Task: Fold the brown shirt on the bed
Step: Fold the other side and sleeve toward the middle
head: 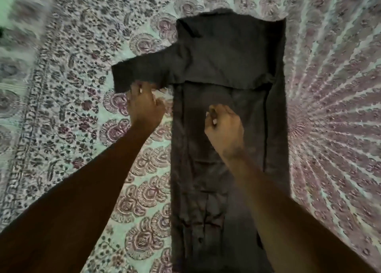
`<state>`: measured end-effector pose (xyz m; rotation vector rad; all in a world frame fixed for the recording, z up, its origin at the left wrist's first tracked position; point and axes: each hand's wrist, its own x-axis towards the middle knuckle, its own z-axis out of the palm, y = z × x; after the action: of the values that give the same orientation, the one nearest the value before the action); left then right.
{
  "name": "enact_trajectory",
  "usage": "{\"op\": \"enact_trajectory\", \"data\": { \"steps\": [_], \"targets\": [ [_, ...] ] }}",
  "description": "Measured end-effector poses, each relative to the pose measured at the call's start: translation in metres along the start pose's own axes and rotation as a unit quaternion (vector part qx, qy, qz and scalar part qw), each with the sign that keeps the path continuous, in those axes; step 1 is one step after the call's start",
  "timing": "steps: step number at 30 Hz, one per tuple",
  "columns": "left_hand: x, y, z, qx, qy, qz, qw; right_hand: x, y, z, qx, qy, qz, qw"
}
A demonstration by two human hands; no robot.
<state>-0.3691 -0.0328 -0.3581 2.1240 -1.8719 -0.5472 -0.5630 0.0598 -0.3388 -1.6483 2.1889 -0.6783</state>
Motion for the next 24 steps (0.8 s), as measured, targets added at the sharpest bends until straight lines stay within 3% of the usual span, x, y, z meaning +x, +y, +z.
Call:
{"op": "enact_trajectory", "data": {
  "steps": [5, 10, 12, 13, 15, 16, 18, 19, 21, 24],
  "targets": [
    [0.070, -0.025, -0.018, 0.086, -0.065, 0.023, 0.994, 0.060, -0.031, 0.036, 0.026, -0.038, 0.008, 0.999],
    [0.103, -0.034, -0.008, 0.209, -0.083, 0.116, 0.967, 0.092, -0.037, 0.059, 0.042, -0.068, 0.065, 0.995],
    [0.108, -0.032, -0.004, 0.178, -0.043, 0.108, 0.977, 0.097, -0.035, 0.063, 0.073, -0.059, 0.084, 0.992],
    [0.105, -0.028, -0.005, 0.107, -0.026, 0.102, 0.989, 0.098, -0.034, 0.062, 0.110, -0.052, 0.108, 0.987],
    [0.092, -0.015, -0.012, -0.123, -0.058, 0.098, 0.986, 0.103, -0.035, 0.056, 0.260, -0.030, 0.212, 0.941],
    [0.082, -0.006, -0.018, -0.217, -0.101, 0.090, 0.967, 0.106, -0.036, 0.050, 0.349, -0.026, 0.289, 0.891],
    [0.058, 0.013, -0.027, -0.291, -0.188, 0.110, 0.932, 0.111, -0.030, 0.032, 0.480, -0.049, 0.409, 0.774],
    [0.045, 0.023, -0.030, -0.290, -0.227, 0.130, 0.921, 0.114, -0.022, 0.024, 0.513, -0.072, 0.435, 0.736],
    [0.019, 0.044, -0.029, -0.280, -0.287, 0.174, 0.900, 0.116, -0.005, 0.008, 0.534, -0.103, 0.447, 0.710],
    [-0.018, 0.076, -0.019, -0.232, -0.356, 0.280, 0.861, 0.118, 0.023, -0.008, 0.532, -0.124, 0.418, 0.726]
  ]
}}
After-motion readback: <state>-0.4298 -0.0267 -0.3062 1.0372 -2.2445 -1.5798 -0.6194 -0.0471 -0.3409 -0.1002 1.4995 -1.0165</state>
